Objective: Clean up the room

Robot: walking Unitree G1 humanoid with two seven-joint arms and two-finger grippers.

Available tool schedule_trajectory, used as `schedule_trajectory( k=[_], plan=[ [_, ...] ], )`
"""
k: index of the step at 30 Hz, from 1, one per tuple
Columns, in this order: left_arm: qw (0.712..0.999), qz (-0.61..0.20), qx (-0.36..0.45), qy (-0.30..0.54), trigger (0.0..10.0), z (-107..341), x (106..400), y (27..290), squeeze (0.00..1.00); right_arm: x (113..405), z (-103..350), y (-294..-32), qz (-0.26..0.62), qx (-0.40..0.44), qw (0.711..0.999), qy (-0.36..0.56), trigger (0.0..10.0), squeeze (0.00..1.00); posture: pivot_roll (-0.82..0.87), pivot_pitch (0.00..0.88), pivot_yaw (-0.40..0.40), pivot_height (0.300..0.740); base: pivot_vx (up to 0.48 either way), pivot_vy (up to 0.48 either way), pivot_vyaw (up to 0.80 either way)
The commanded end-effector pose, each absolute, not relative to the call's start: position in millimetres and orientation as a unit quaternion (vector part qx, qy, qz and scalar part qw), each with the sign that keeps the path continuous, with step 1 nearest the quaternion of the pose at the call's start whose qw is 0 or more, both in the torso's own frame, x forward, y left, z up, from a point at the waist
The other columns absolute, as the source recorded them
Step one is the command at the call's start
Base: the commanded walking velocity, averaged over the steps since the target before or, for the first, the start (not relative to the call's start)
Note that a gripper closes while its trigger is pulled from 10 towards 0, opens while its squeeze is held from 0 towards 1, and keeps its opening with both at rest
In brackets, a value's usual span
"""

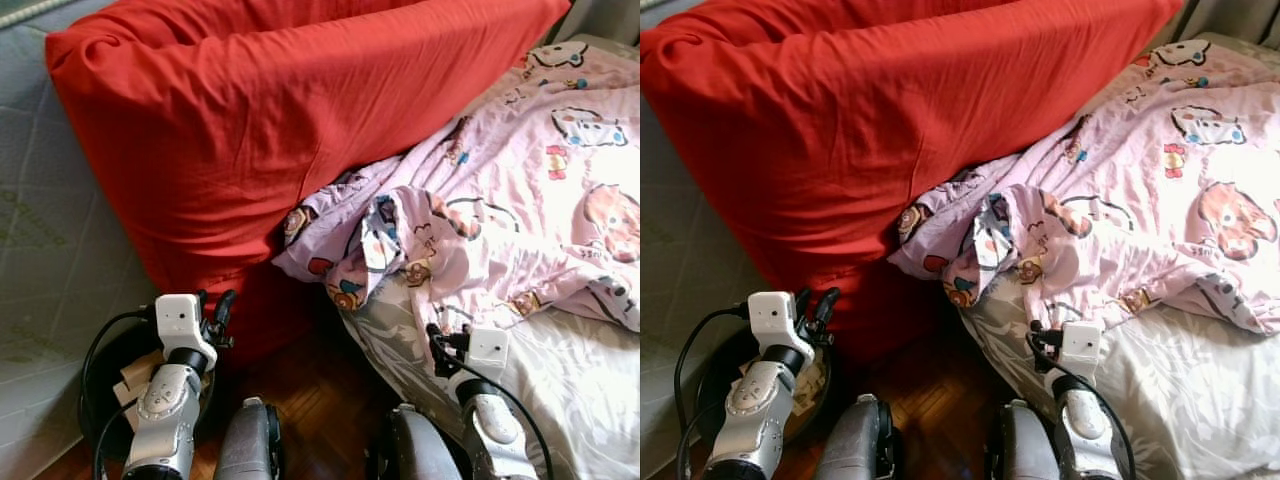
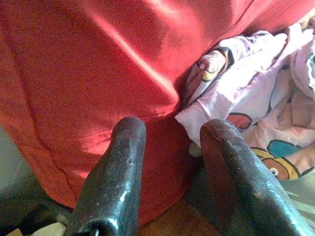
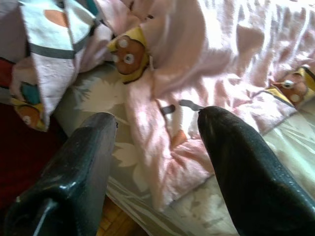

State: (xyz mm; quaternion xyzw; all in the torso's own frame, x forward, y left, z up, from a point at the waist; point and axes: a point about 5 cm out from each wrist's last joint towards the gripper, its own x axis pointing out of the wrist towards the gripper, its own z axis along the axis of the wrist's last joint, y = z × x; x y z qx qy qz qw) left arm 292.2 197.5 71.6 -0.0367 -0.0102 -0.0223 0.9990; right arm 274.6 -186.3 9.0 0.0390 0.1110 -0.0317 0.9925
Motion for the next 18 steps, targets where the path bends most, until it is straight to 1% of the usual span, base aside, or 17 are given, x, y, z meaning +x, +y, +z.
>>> schedule_trajectory(
  k=[1,3,4,9,15,18],
  plan=[
    [0.999,-0.020,-0.036,-0.004,10.0,69.9,291.3,200.3,0.00,269.1,3.1,-187.5,-0.037,0.042,0.991,0.122,10.0,0.00,-0.02,0.249,0.031,0.631,0.000,0.000,0.00],
    [0.999,-0.019,-0.036,-0.002,10.0,69.5,291.3,200.1,0.00,269.9,1.5,-187.6,-0.040,0.041,0.989,0.135,10.0,0.00,-0.02,0.249,0.028,0.631,0.000,0.000,0.00],
    [0.999,-0.018,-0.036,-0.001,10.0,68.4,290.4,199.9,0.00,270.9,2.5,-184.8,-0.034,0.042,0.990,0.131,10.0,0.00,-0.02,0.249,0.031,0.621,0.000,0.000,0.00],
    [0.999,-0.018,-0.036,0.000,10.0,67.8,289.3,199.6,0.00,270.8,5.8,-181.7,-0.027,0.047,0.992,0.112,10.0,0.00,-0.02,0.248,0.030,0.602,0.000,0.000,0.00],
    [0.999,-0.022,-0.033,-0.003,10.0,70.4,290.9,199.0,0.00,271.0,5.8,-182.2,-0.029,0.046,0.992,0.113,10.0,0.00,-0.01,0.244,0.031,0.602,0.000,0.000,0.00],
    [0.999,-0.017,-0.032,-0.008,10.0,73.3,292.7,203.4,0.00,271.0,4.7,-180.3,-0.024,0.046,0.992,0.117,10.0,0.00,0.00,0.232,0.028,0.602,0.000,0.000,0.00]
  ],
)
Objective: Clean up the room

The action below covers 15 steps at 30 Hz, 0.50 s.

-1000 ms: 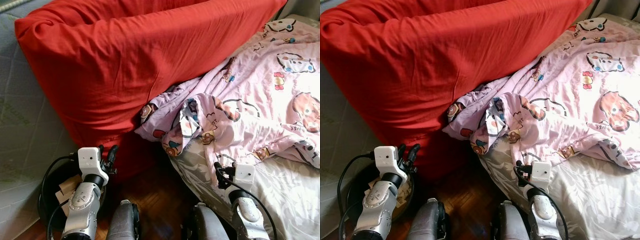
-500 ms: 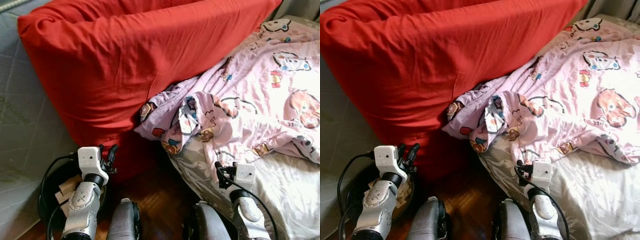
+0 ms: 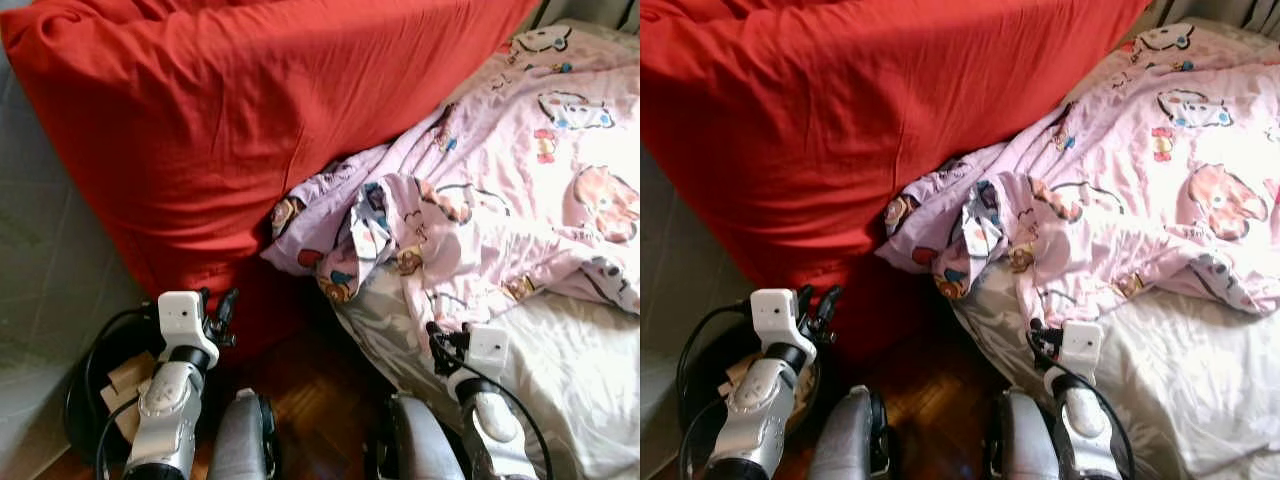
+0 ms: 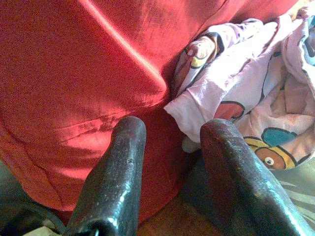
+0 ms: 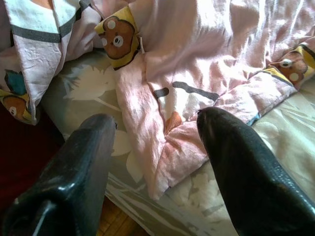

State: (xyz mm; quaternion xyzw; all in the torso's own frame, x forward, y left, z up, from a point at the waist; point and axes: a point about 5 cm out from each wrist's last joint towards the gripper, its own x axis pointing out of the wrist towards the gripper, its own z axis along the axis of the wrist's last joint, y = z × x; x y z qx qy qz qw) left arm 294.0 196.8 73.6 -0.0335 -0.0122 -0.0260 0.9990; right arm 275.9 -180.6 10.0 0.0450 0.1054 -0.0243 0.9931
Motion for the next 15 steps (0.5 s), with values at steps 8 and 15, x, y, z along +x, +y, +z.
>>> schedule_trajectory(
  k=[8,15],
  plan=[
    [0.999,-0.020,-0.037,-0.006,10.0,72.4,293.6,200.8,0.00,272.7,5.8,-179.5,-0.017,0.048,0.992,0.115,10.0,0.00,0.00,0.235,0.024,0.602,0.000,0.000,0.00],
    [0.999,-0.023,-0.042,-0.004,10.0,72.1,294.3,198.4,0.00,273.4,5.5,-178.7,-0.010,0.048,0.992,0.118,10.0,0.00,-0.01,0.247,0.026,0.602,0.000,0.000,0.00]
  ],
)
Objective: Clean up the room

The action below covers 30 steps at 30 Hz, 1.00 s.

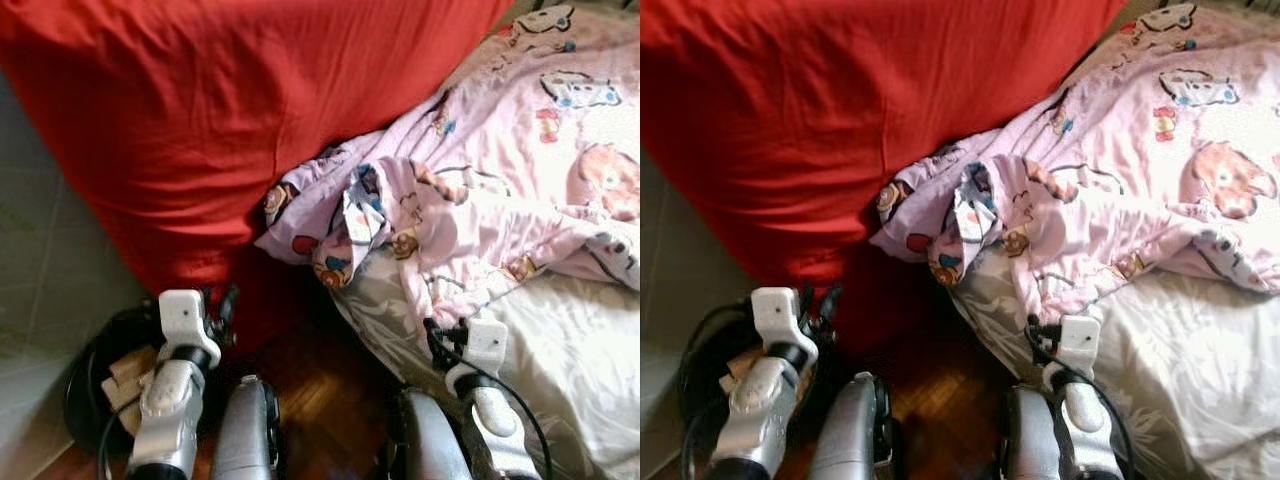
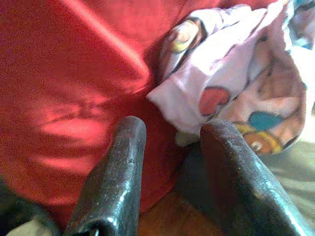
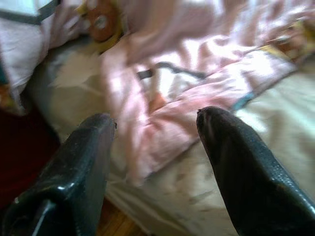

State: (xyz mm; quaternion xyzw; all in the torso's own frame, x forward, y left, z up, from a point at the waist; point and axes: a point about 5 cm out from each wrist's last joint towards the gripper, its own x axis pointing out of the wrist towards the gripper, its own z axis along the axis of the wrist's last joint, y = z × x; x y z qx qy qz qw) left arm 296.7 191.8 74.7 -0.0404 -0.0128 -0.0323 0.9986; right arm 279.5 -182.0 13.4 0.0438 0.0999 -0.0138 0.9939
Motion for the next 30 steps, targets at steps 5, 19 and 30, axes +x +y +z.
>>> schedule_trajectory(
  k=[5,19,30],
  plan=[
    [0.999,-0.021,-0.045,-0.005,10.0,74,297,198,0.00,274,6,-178,-0.007,0.047,0.992,0.118,10.0,0.00,-0.01,0.249,0.027,0.602,0.000,0.000,0.00],
    [0.999,-0.028,-0.046,-0.006,10.0,75,299,196,0.00,274,8,-175,0.011,0.031,0.993,0.111,10.0,0.00,-0.01,0.231,0.025,0.602,0.000,0.000,0.23],
    [0.999,-0.023,-0.045,-0.010,10.0,76,298,200,0.00,276,9,-168,0.028,0.022,0.994,0.108,10.0,0.00,0.00,0.230,0.025,0.602,0.000,0.000,0.00]
  ],
)
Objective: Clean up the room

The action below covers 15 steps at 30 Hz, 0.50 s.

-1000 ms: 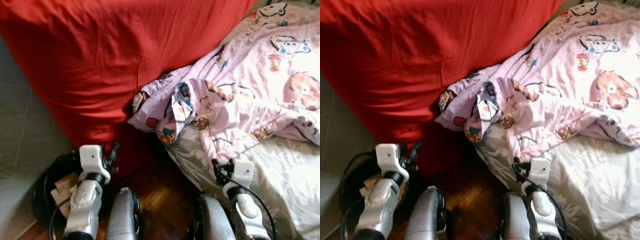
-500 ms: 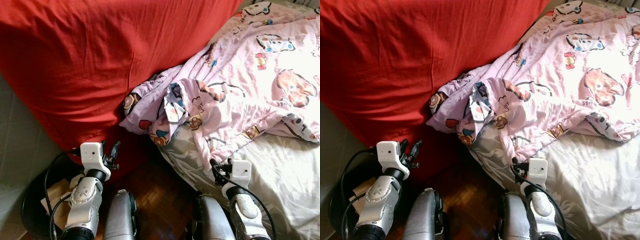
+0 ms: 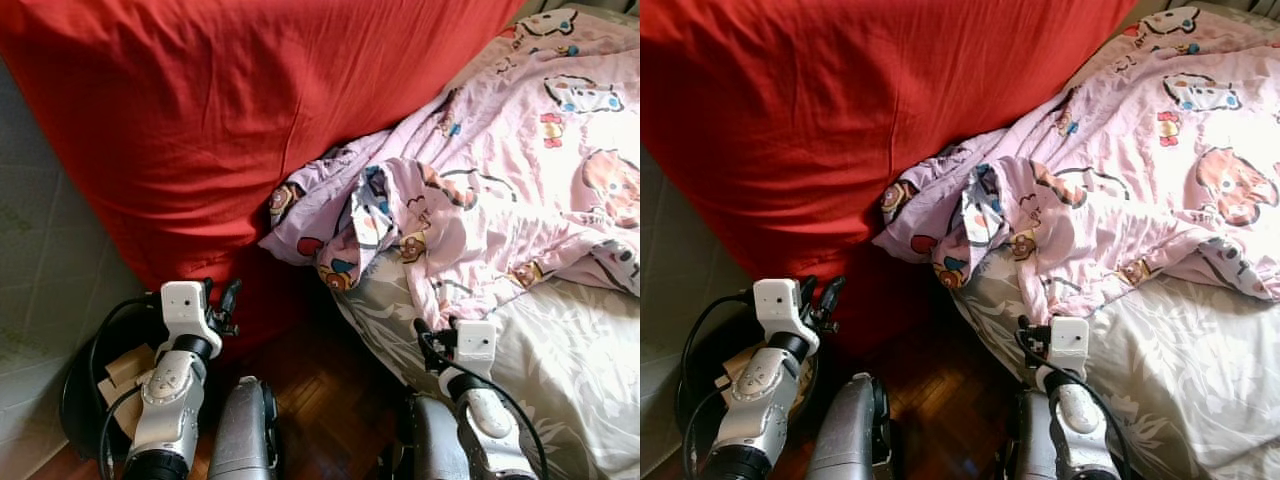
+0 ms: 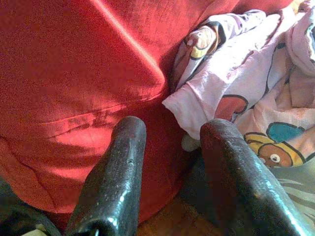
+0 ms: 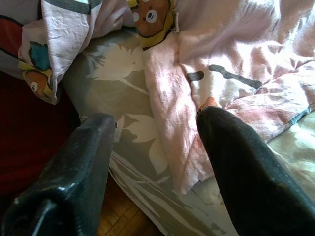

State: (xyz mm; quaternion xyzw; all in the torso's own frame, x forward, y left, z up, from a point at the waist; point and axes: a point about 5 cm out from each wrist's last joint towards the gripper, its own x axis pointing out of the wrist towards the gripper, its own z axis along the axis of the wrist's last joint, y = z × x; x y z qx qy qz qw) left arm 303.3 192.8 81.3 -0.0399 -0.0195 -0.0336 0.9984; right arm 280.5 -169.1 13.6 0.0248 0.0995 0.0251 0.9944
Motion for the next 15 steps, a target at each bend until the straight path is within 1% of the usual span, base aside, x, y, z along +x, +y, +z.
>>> schedule_trajectory(
  k=[1,6,9,12,15],
  plan=[
    [0.999,-0.024,-0.045,-0.010,10.0,75.8,298.4,199.9,0.00,276.2,9.2,-167.9,0.030,0.022,0.994,0.107,10.0,0.00,0.00,0.230,0.025,0.602,0.000,0.000,0.00],
    [0.999,-0.025,-0.045,-0.012,10.0,76.4,298.8,199.3,0.00,275.9,9.6,-167.5,0.036,0.012,0.994,0.105,10.0,0.00,0.00,0.230,0.023,0.602,0.000,0.000,0.00],
    [0.999,-0.025,-0.045,-0.012,10.0,76.3,298.5,198.8,0.00,275.5,9.6,-167.4,0.038,0.011,0.994,0.104,10.0,0.00,0.00,0.227,0.022,0.602,0.000,0.000,0.57],
    [0.999,-0.024,-0.045,-0.013,10.0,76.4,298.2,198.8,0.00,275.6,9.4,-166.3,0.038,0.011,0.994,0.105,10.0,0.00,0.00,0.222,0.022,0.602,0.000,0.000,0.74],
    [0.999,-0.025,-0.044,-0.014,10.0,76.5,297.6,198.3,0.00,275.9,9.0,-165.2,0.038,0.016,0.994,0.106,10.0,0.00,0.00,0.213,0.022,0.602,0.000,0.000,0.00]
  ],
)
